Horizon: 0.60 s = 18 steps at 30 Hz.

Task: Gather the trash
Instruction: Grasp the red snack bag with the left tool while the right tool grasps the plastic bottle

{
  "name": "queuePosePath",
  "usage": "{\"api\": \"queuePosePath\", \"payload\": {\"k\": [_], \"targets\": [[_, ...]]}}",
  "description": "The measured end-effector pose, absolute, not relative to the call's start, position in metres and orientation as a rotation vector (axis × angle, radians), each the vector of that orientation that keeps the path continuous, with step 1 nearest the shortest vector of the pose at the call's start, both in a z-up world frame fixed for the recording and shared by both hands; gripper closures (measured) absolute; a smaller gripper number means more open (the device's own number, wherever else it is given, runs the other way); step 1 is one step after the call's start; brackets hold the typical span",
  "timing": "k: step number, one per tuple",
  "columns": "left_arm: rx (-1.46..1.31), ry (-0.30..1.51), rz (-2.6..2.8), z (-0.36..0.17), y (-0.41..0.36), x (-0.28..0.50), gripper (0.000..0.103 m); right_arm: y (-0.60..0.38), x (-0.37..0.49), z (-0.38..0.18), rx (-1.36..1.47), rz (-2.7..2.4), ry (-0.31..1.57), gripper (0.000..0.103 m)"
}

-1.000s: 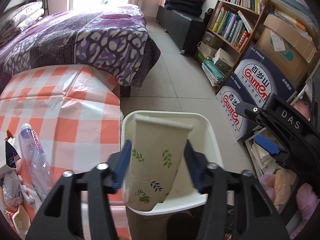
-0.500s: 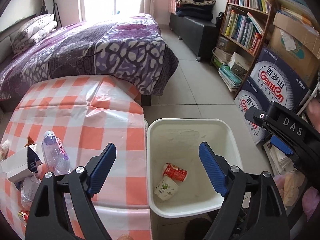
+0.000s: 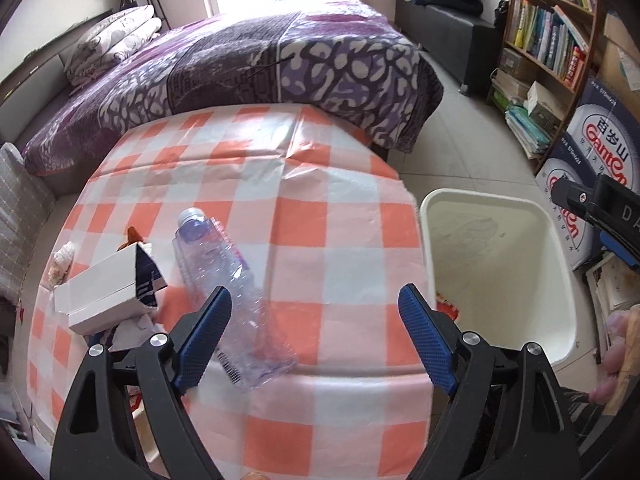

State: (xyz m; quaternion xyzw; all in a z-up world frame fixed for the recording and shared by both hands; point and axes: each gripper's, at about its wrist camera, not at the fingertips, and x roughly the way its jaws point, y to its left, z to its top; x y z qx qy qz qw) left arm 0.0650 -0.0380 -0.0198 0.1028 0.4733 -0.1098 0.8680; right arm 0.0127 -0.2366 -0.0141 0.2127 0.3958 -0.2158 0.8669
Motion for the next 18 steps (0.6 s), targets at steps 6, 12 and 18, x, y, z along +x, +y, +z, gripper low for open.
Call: {"api": "queuePosePath", "payload": {"k": [6, 12, 18], "targets": [[0.268, 1.089, -0.177, -0.037, 0.006, 0.061, 0.02, -0.194, 0.029, -0.022, 0.359, -0.351, 0.889, 0.007], [0.333, 1.167, -0.171, -0.049, 0.043, 0.051, 0.02, -0.16, 0.043, -0.032, 0.296, -0.275, 0.939, 0.007], [0.455, 1.252, -0.206, -0.065, 0.072, 0.037, 0.02, -0.134, 0.055, -0.042, 0.261, -0.224, 0.986, 0.007]]}}
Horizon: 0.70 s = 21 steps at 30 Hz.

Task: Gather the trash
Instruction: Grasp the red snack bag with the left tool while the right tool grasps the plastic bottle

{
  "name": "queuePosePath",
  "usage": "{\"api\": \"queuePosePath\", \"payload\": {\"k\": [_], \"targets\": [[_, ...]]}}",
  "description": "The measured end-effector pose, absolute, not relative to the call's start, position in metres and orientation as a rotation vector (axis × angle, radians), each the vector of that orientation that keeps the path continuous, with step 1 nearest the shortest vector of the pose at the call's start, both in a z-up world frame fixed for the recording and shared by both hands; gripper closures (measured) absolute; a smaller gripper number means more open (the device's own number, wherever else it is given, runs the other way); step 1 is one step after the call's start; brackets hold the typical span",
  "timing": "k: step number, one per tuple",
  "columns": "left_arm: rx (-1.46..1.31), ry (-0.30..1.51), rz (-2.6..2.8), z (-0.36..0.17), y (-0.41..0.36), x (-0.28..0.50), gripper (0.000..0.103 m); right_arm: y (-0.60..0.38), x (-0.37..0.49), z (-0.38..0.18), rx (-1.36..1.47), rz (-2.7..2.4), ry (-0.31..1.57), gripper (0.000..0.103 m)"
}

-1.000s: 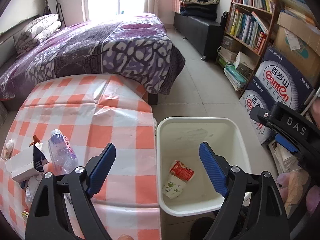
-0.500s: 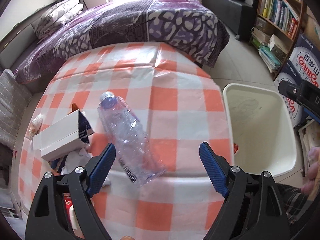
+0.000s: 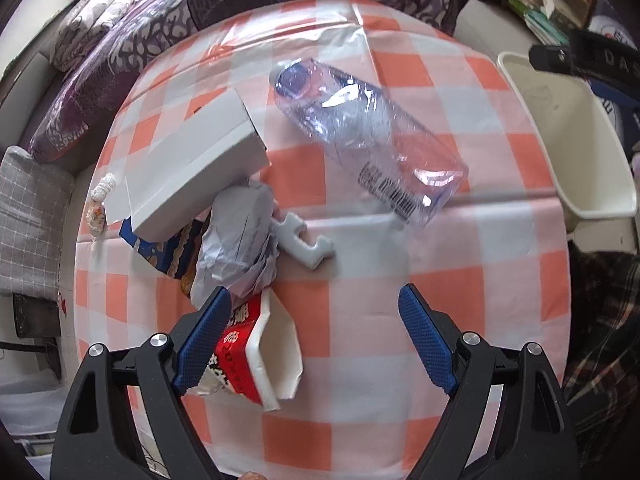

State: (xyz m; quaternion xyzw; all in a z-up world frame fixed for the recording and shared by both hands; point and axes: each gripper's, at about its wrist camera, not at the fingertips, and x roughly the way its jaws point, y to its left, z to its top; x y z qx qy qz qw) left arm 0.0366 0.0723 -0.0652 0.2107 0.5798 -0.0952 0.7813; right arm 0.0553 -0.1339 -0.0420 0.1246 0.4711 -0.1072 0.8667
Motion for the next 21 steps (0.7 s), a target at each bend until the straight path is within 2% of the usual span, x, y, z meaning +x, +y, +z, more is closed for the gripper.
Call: {"api": "queuePosePath", "payload": {"k": [2, 6, 17, 21], "targets": [[0.52, 1.278, -0.23, -0.073, 0.08, 0.031, 0.016, -0.123, 0.06, -0.045, 0.239, -0.199, 1.005, 0.007], [0.612, 1.315, -0.249, -0.088, 0.097, 0.023, 0.016, -0.096, 0.068, -0.047, 0.162, -0.141, 1.004, 0.007], [0.587, 1.342, -0.313, -0.104, 0.134, 0.028, 0.016, -0.028, 0.096, -0.071, 0.028, 0.105, 1.101, 0.007], [0.462, 1.367, -0.306, -0.105, 0.157, 0.041, 0.026, -0.014, 0.104, -0.085, 0.01, 0.157, 1.148, 0.007]]}}
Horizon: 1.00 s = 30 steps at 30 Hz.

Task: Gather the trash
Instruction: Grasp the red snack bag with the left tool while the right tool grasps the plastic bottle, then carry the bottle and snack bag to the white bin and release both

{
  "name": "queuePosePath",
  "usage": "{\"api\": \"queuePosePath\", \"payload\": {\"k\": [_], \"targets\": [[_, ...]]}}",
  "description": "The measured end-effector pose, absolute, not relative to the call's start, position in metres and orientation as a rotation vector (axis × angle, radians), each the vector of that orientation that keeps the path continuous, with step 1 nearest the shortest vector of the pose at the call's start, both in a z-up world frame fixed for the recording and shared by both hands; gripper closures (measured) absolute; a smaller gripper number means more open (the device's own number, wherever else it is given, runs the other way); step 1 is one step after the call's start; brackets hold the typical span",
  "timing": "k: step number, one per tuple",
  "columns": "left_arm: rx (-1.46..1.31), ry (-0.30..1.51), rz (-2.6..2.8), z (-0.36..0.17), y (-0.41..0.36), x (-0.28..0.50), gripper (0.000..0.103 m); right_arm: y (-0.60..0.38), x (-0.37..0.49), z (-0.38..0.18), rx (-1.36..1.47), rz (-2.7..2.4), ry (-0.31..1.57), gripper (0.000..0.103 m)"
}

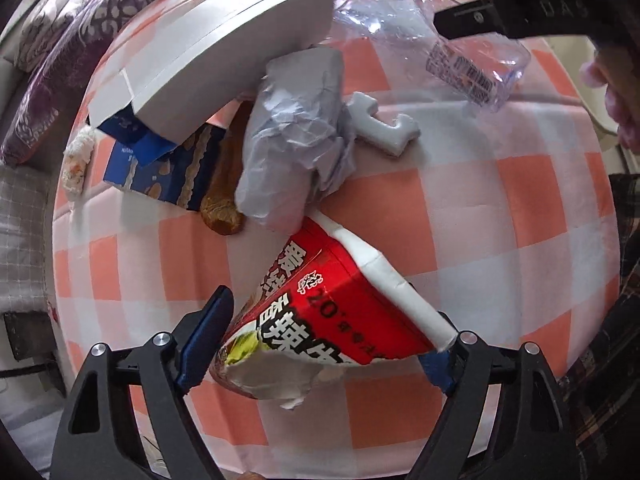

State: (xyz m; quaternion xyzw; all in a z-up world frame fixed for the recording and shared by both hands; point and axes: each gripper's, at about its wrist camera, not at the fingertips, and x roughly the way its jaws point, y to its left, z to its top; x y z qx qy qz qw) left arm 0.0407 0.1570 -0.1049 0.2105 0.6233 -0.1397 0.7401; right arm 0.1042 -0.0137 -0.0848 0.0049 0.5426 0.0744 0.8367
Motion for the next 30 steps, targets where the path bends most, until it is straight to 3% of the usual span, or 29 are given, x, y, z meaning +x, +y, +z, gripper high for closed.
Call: {"api": "queuePosePath", "payload": {"k": [11, 23, 24, 25, 26, 30], "targets": [[0.177, 1.355, -0.296, -0.091, 0.198, 0.063, 0.062, -0.007, 0.122, -0.093, 0.094, 0.205, 1.186, 0.007], [-0.067, 1.199, -0.307, -0.033, 0.217, 0.055, 0.064, 0.011, 0.139, -0.103, 0.143, 0.245, 1.215, 0.007], [-0.087, 1.179, -0.303, -0.029, 0.217, 0.055, 0.064, 0.011, 0.14, -0.105, 0.149, 0.243, 1.215, 0.015], [-0.104, 1.16, -0.298, -0.025, 0.216, 0.056, 0.064, 0.01, 0.14, -0.105, 0.147, 0.234, 1.211, 0.033], [-0.12, 1.144, -0.291, -0.023, 0.217, 0.055, 0.064, 0.01, 0.139, -0.103, 0.122, 0.205, 1.198, 0.041], [-0.164, 1.083, -0.23, -0.016, 0.215, 0.061, 0.064, 0.003, 0.138, -0.096, 0.155, 0.201, 1.161, 0.044]]}}
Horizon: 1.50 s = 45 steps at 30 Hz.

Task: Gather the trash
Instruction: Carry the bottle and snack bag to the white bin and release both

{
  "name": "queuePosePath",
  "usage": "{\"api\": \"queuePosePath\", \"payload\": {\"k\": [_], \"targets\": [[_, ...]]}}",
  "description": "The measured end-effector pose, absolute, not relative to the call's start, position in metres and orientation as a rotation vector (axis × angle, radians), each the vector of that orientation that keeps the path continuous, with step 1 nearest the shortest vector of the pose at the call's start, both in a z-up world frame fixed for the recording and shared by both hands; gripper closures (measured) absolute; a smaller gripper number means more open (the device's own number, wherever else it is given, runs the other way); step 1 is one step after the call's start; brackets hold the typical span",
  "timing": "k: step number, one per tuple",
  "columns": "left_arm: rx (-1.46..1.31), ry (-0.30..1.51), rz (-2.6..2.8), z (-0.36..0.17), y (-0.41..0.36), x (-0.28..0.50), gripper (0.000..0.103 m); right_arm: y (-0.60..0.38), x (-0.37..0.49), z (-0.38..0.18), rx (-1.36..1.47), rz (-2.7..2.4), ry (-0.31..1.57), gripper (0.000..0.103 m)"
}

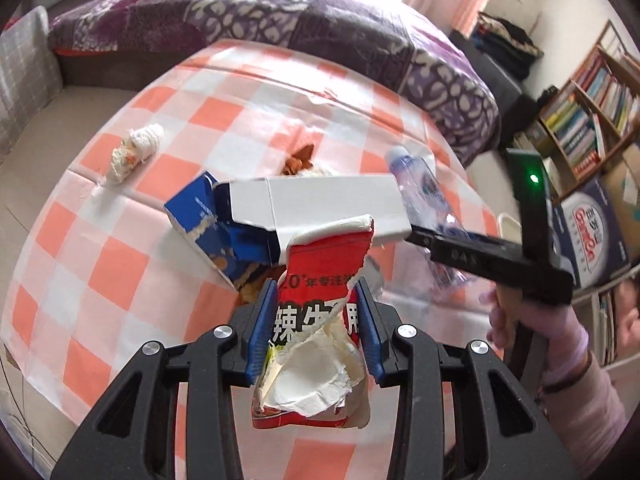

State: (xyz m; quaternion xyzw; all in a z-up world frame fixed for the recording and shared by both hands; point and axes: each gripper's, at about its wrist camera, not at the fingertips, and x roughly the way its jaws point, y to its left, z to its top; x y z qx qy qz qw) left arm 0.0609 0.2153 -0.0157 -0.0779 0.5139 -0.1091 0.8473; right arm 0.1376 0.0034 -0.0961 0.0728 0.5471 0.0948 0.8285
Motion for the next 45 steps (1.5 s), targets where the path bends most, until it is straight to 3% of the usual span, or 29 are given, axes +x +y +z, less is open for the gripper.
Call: {"api": "queuePosePath", "payload": {"k": [16, 45], "targets": [[-0.244, 0.851, -0.076, 0.019, 0.177, 0.083, 0.064, -0.025, 0.106, -0.027, 0.151, 0.112, 0.843, 0.044], [-0.156, 0.859, -0.221, 0.014, 0.053, 0.097, 0.064, -0.148, 0.058, -0.008, 0.251, -0.135, 0.829, 0.044]]}}
